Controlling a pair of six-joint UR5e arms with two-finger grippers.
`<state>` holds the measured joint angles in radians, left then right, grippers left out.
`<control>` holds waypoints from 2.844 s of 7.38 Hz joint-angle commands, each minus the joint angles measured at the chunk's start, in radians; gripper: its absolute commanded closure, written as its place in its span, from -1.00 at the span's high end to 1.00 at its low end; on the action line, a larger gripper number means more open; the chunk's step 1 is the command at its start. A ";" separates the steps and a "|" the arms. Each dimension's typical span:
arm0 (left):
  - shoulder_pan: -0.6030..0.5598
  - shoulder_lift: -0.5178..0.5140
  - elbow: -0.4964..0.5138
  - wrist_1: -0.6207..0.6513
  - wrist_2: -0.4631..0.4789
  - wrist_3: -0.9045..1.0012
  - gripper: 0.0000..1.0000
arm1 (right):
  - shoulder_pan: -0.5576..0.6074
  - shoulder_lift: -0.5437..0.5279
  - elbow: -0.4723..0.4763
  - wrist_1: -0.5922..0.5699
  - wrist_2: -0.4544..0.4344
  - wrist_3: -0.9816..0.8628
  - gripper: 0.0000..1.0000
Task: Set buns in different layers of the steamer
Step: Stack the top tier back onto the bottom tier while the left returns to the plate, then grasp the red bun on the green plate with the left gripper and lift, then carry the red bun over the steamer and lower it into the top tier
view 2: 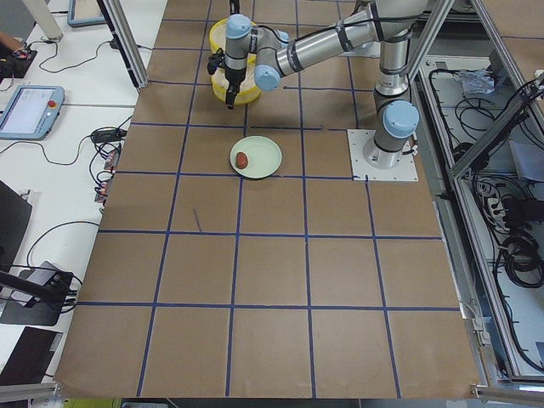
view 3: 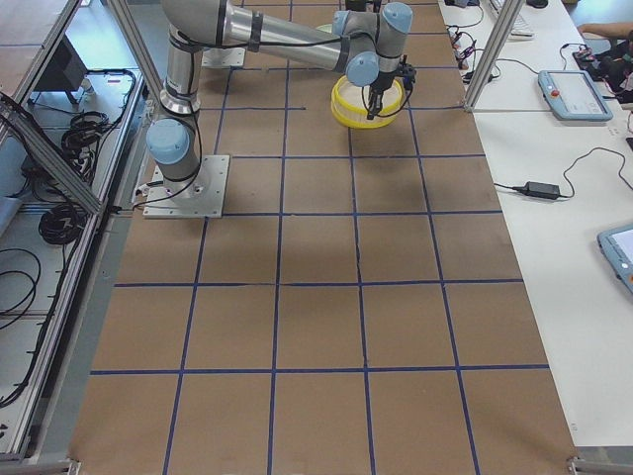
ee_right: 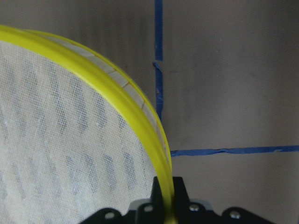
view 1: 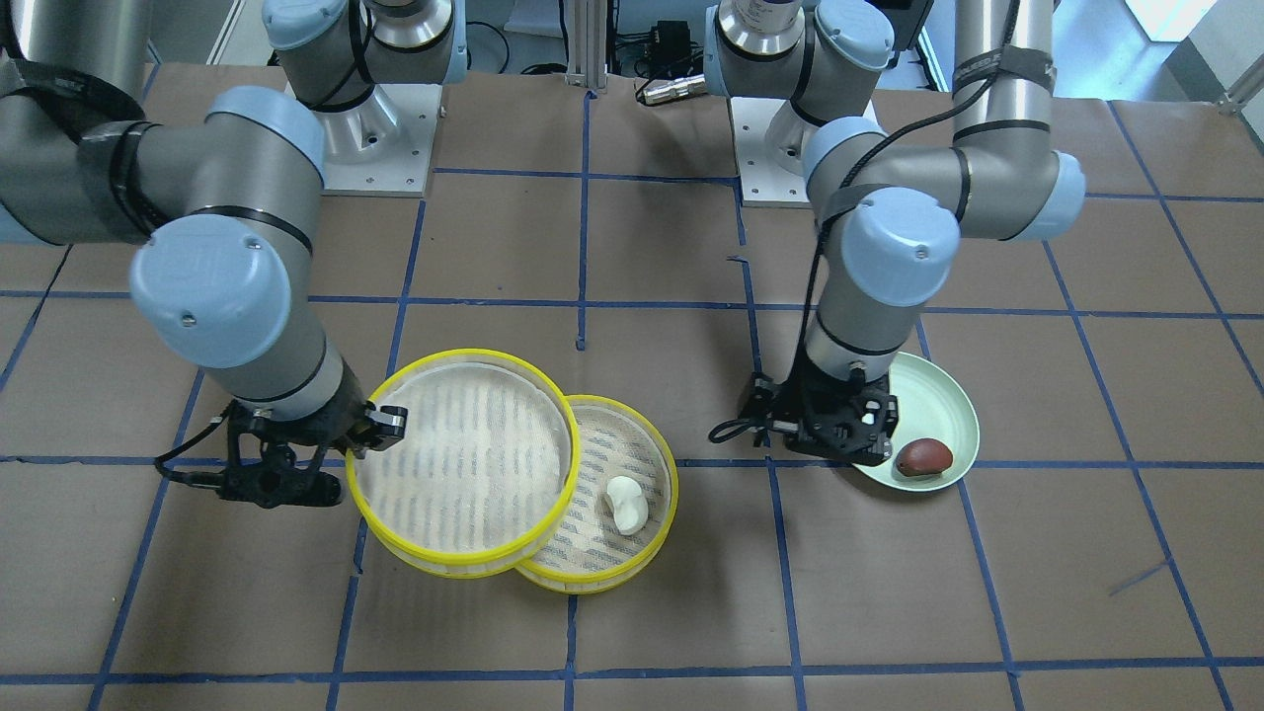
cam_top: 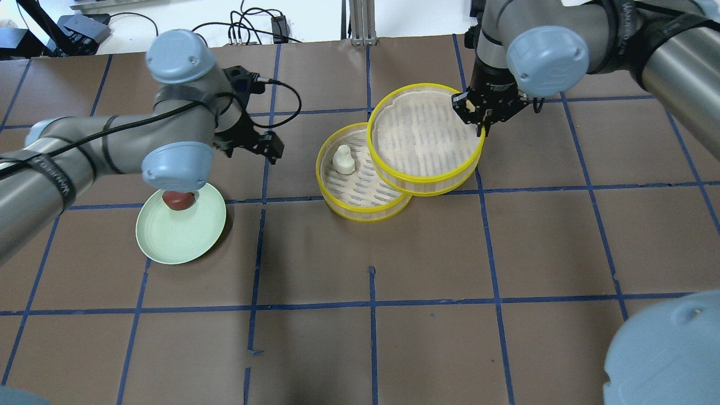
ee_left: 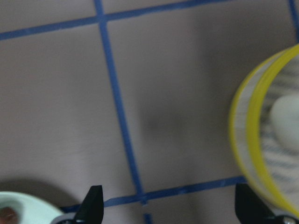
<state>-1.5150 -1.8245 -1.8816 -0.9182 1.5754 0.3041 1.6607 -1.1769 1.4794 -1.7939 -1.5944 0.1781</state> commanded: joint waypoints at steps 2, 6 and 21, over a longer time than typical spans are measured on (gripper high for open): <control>0.266 0.027 -0.140 -0.004 0.001 0.282 1.00 | 0.114 0.063 -0.039 -0.013 0.016 0.239 -0.83; 0.271 -0.067 -0.116 0.085 0.005 0.283 1.00 | 0.139 0.091 -0.028 -0.045 0.002 0.228 -0.83; -0.098 0.116 0.083 -0.120 -0.142 -0.363 -0.93 | 0.139 0.082 0.006 -0.059 0.013 0.250 -0.80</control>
<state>-1.5018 -1.7094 -1.8463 -1.0263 1.5061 0.1631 1.7994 -1.0966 1.4836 -1.8525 -1.5820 0.4181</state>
